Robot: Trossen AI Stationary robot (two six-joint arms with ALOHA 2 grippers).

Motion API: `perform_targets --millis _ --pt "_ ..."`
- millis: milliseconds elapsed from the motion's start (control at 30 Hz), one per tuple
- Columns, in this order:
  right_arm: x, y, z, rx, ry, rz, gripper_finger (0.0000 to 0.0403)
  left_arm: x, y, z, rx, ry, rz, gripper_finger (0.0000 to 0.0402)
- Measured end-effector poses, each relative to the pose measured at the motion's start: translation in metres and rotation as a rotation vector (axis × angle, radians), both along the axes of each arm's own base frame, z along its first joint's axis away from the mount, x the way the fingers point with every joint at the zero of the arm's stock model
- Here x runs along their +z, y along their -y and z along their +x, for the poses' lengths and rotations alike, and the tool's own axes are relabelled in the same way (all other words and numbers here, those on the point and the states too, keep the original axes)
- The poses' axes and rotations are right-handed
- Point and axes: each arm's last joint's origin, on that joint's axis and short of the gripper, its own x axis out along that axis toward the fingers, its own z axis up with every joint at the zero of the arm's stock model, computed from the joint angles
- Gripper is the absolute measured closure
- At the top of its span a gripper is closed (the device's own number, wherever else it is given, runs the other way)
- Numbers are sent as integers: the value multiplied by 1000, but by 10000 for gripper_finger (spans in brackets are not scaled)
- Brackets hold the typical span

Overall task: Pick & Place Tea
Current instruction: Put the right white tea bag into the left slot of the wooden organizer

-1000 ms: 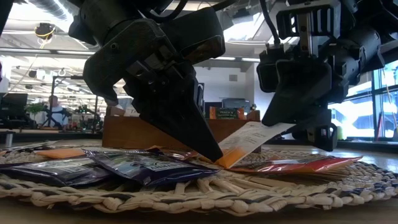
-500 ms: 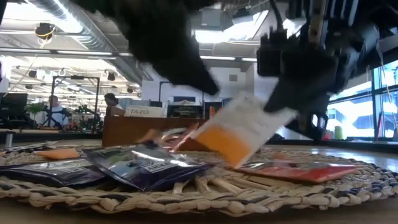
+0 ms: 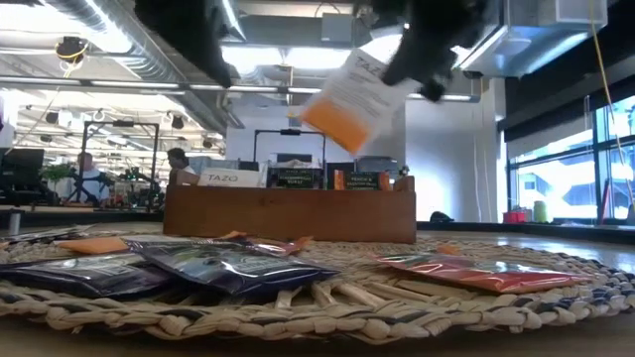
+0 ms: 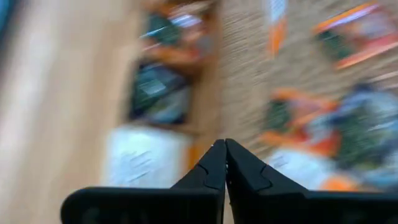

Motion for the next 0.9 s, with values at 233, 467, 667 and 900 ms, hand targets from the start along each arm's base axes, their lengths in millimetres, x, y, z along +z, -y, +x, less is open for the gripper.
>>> perform_targets --millis 233,467,667,900 --pt "37 43 30 19 34 -106 398 7 -11 -24 126 -75 38 400" --pt "33 63 73 108 17 -127 398 5 -9 -34 131 -155 -8 400" --pt "18 67 107 195 -78 -171 398 17 -2 -52 142 -107 -21 400" --pt "8 67 135 256 -118 -221 398 32 8 -73 126 -17 -29 400"
